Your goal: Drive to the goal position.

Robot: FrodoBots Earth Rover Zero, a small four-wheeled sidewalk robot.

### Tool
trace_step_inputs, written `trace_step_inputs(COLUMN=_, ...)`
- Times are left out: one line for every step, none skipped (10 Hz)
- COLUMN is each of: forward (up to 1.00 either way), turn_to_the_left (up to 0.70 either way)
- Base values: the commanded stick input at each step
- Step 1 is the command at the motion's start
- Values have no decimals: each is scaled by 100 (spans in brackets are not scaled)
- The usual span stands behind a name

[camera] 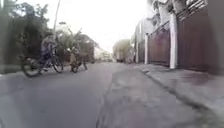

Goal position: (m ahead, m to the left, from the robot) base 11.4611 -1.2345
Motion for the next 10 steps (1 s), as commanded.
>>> trace_step_inputs(forward=100, turn_to_the_left=-5)
trace_step_inputs(forward=100, turn_to_the_left=-36)
trace_step_inputs(forward=100, turn_to_the_left=-36)
trace_step_inputs(forward=100, turn_to_the_left=-36)
trace_step_inputs(forward=100, turn_to_the_left=-36)
trace_step_inputs(forward=100, turn_to_the_left=-36)
trace_step_inputs(forward=100, turn_to_the_left=-25)
trace_step_inputs(forward=100, turn_to_the_left=-7)
trace_step_inputs(forward=100, turn_to_the_left=4)
trace_step_inputs(forward=100, turn_to_the_left=4)
